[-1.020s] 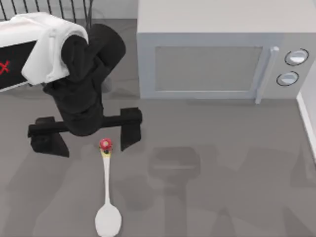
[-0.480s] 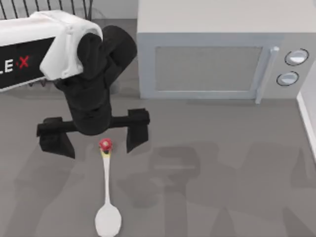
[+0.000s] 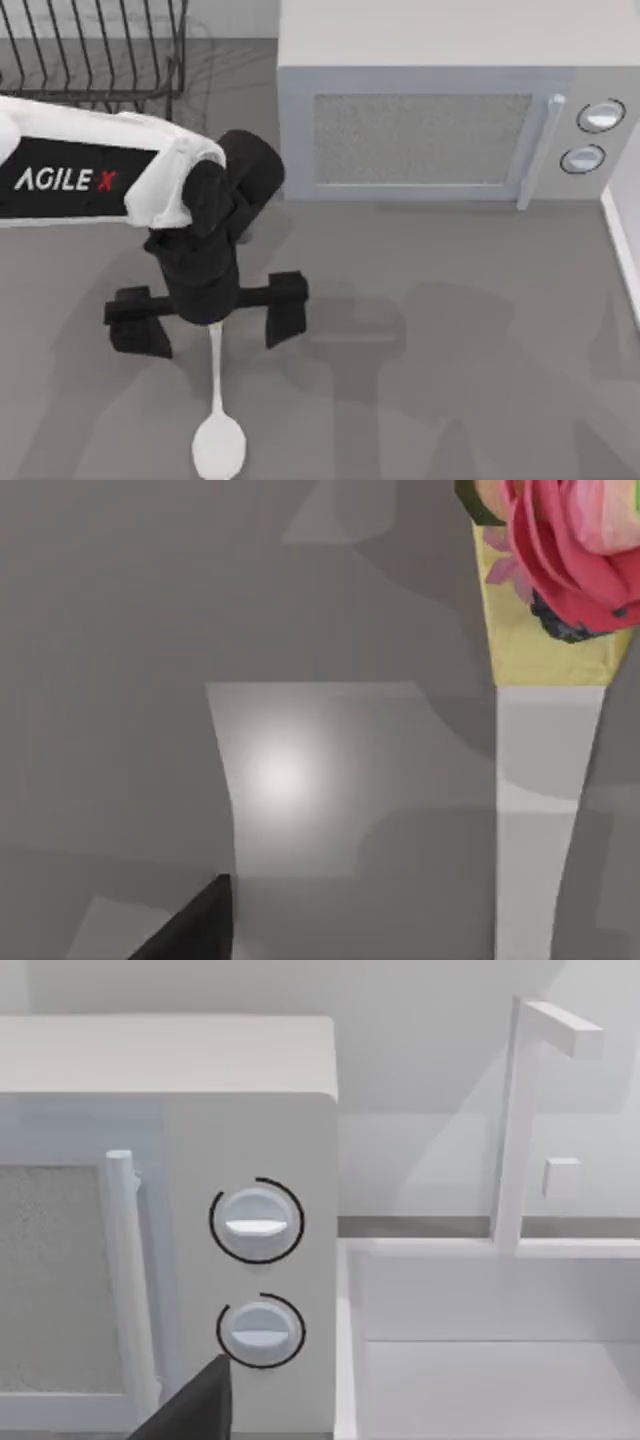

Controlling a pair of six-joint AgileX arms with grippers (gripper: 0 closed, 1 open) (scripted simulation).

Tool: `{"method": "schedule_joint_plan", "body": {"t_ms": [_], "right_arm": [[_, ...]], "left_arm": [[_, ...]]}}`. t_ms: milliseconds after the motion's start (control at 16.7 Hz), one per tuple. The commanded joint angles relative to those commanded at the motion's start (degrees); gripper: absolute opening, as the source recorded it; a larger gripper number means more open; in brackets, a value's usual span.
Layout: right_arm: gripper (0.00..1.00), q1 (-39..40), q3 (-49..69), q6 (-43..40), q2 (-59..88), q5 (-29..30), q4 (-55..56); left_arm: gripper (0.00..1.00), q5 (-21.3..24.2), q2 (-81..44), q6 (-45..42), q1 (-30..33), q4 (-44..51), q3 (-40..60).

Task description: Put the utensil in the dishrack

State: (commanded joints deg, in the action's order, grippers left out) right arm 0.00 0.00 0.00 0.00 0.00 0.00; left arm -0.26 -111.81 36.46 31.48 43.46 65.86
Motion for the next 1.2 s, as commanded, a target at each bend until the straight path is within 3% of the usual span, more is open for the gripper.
{"method": "schedule_joint_plan", "body": {"t_ms": [420, 1200], "right_arm": [[1.0, 0.0, 0.0, 0.0, 0.0, 0.0, 0.0], [1.0, 0.0, 0.0, 0.0, 0.0, 0.0, 0.0]], "left_arm": [[1.0, 0.0, -2.0, 0.0, 0.0, -3.8, -2.3], [0.02, 0.0, -2.0, 0.0, 0.0, -3.8, -2.3]]}}
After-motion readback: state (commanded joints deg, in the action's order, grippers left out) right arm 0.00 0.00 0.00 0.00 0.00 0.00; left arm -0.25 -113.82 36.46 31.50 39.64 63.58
